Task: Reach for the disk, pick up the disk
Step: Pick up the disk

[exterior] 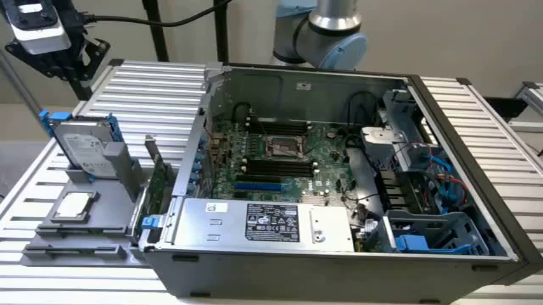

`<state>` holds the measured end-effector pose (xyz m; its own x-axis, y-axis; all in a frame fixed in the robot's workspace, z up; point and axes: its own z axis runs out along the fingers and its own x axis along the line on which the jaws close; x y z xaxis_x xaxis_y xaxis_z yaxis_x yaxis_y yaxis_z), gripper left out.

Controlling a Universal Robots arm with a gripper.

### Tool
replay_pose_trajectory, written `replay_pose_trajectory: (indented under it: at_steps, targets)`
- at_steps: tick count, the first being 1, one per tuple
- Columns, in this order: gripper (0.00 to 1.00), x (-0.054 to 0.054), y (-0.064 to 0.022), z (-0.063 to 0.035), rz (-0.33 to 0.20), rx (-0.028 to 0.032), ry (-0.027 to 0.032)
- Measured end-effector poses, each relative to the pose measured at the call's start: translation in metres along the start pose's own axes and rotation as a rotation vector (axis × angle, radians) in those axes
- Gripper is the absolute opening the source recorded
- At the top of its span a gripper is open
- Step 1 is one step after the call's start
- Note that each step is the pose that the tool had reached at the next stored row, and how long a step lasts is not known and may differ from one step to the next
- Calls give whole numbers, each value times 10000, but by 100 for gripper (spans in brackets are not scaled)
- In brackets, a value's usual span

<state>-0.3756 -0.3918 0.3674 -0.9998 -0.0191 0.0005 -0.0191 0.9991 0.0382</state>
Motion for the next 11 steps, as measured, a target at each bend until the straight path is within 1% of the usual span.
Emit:
replay_pose_trajectory:
  at_steps: [11]
  targets:
    - [11, 0, 0, 0, 0, 0, 0]
